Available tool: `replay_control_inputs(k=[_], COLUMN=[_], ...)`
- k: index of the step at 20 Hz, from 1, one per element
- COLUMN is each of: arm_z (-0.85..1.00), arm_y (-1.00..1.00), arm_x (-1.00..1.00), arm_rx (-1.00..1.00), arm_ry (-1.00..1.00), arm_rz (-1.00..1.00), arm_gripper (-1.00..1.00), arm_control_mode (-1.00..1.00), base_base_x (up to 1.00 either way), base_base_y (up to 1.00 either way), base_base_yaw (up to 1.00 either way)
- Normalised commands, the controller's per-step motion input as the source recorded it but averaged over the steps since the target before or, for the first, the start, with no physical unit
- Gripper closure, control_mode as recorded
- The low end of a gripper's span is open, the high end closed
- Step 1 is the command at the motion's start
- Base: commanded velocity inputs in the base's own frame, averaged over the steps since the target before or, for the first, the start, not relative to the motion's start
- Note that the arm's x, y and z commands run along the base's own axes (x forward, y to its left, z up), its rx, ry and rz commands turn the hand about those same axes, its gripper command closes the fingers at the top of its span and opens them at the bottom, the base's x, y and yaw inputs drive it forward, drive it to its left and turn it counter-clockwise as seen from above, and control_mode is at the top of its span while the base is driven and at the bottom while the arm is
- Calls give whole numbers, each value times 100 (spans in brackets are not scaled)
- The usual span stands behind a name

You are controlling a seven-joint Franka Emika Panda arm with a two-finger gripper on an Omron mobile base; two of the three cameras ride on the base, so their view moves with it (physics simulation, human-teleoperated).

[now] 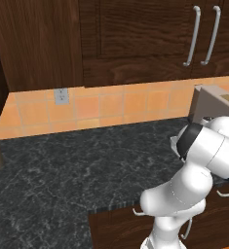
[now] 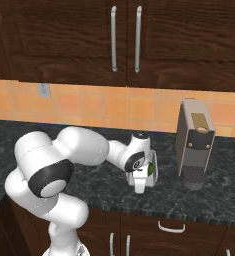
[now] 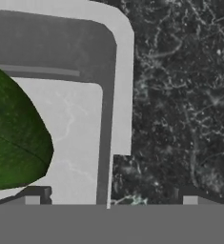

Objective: Take the meat container that has the fish and place it on the second highest rack of the freezer. Then take the vegetable container that has the onion and avocado and place it on the highest rack of the freezer.

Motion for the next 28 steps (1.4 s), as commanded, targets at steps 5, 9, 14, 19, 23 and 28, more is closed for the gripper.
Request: replay_control_inputs(k=[5, 9, 14, 19, 23, 28], arm_z=[-8, -38, -4, 0, 0, 0], arm_y=[0, 0, 2, 0, 0, 0], arm_x=[34, 12, 0, 0, 0, 0], arm_rx=[0, 0, 0, 0, 0, 0], arm_ry=[0, 0, -1, 0, 0, 0], arm_rz=[0, 0, -1, 0, 0, 0], arm_gripper=[-100, -100, -100, 100, 100, 100], arm_control_mode=[-100, -100, -100, -100, -100, -100], base_base_x=[0, 0, 0, 0, 0, 0], base_base_y=[0, 0, 0, 0, 0, 0], base_base_yaw=[0, 0, 0, 0, 0, 0])
